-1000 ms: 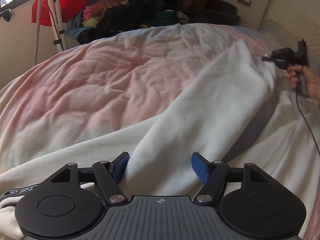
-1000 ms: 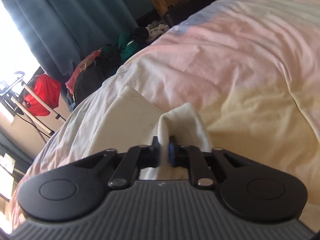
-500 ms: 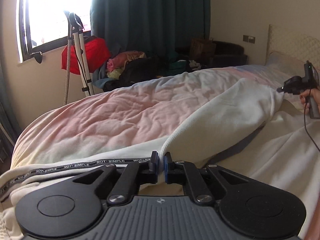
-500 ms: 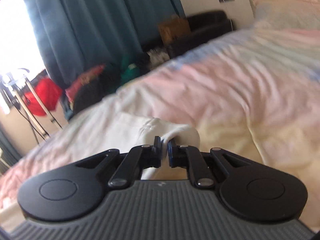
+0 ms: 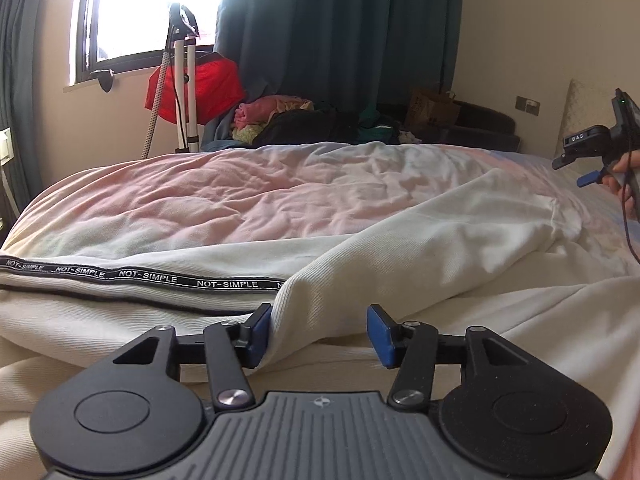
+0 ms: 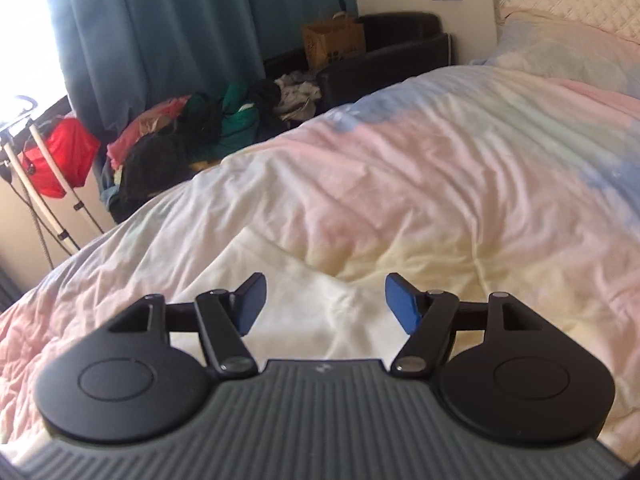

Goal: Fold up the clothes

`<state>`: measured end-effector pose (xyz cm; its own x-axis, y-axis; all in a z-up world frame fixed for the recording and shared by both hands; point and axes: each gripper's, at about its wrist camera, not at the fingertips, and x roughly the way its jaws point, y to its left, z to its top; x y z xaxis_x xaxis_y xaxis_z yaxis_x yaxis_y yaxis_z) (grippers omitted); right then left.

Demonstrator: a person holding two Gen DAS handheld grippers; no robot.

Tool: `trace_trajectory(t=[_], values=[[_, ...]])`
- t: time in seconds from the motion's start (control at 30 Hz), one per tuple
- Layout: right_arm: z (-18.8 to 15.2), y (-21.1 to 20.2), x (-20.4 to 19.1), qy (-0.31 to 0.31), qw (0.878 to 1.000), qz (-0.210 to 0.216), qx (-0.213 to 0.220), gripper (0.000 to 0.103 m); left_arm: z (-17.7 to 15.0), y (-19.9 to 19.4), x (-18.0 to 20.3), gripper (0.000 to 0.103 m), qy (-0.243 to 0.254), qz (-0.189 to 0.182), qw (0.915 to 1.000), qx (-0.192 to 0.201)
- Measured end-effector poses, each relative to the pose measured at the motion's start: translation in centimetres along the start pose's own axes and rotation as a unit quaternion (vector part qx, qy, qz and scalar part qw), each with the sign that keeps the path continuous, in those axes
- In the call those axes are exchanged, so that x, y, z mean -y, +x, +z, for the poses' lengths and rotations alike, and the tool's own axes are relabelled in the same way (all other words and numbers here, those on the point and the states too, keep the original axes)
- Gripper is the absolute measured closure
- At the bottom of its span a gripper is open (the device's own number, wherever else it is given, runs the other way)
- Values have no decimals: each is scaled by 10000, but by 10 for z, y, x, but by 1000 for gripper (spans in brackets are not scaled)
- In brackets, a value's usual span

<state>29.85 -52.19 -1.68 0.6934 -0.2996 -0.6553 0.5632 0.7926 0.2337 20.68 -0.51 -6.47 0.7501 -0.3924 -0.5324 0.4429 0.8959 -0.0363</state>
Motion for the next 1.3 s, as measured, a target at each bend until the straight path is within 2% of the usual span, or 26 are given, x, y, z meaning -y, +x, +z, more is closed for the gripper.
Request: trace_trajectory(t=[0.1, 0.13, 0.2, 0.3, 0.4, 0.47, 0.5, 0.53, 0.63, 0.73, 0.83, 0.9, 0.97, 1.03, 1.1, 1.13, 1.17, 1.2, 1.3], values=[[4, 37, -47, -41, 9995, 30, -304, 35, -3, 6, 8, 58, 8, 162, 9998, 71], [3, 51, -62, -66, 9993, 47, -369, 35, -4, 5, 10, 64, 43, 221, 9997, 99], [1, 77, -92, -190, 9987, 80, -474, 36, -4, 5, 11, 70, 80, 341, 9993, 142], [-6, 107, -133, -515, 9967, 141, -605, 36, -4, 4, 12, 74, 173, 385, 9989, 209], [-17, 134, -159, -922, 9905, -516, -885, 36, -3, 8, 10, 78, 140, 358, 9991, 190], [-22, 143, -163, -1055, 9873, -747, -925, 38, -2, 7, 10, 78, 149, 345, 9991, 172], [-26, 144, -162, -1123, 9857, -893, -882, 45, -2, 6, 10, 78, 186, 326, 9991, 179], [-28, 144, -160, -1140, 9852, -956, -855, 61, -3, 6, 8, 78, 162, 292, 9993, 170], [-29, 135, -147, -1004, 9874, -895, -828, 94, -5, 4, 4, 81, 91, 192, 9997, 143], [-28, 122, -136, -909, 9897, -809, -753, 98, -4, 1, -2, 87, 50, 85, 9999, 130], [-13, 101, -132, -395, 9971, -427, -488, 98, 6, 1, -7, 91, 137, 30, 9998, 141], [10, 78, -138, -60, 9999, 102, -109, 98, 17, 3, -9, 93, 249, 62, 9995, 203], [34, 50, -143, 257, 9965, 713, 358, 98, 25, -4, -8, 94, 279, 178, 9983, 481], [55, 7, -139, 463, 9813, 1481, 1138, 98, 34, -10, -6, 94, 308, 295, 9962, 760], [69, -31, -126, 703, 9584, 2087, 1818, 98, 39, -16, -4, 95, 311, 388, 9935, 1028], [69, -45, -113, 876, 9490, 2239, 2037, 98, 35, -18, -3, 95, 254, 381, 9924, 1142], [64, -50, -98, 993, 9460, 2254, 2107, 98, 31, -20, -1, 95, 200, 371, 9918, 1209], [55, -52, -83, 1081, 9466, 2197, 2100, 98, 24, -18, 4, 94, 260, 374, 9922, 1156], [7, -32, -30, 1354, 9560, 1826, 1853, 98, 0, -10, 28, 92, 1028, 480, 9904, 787]])
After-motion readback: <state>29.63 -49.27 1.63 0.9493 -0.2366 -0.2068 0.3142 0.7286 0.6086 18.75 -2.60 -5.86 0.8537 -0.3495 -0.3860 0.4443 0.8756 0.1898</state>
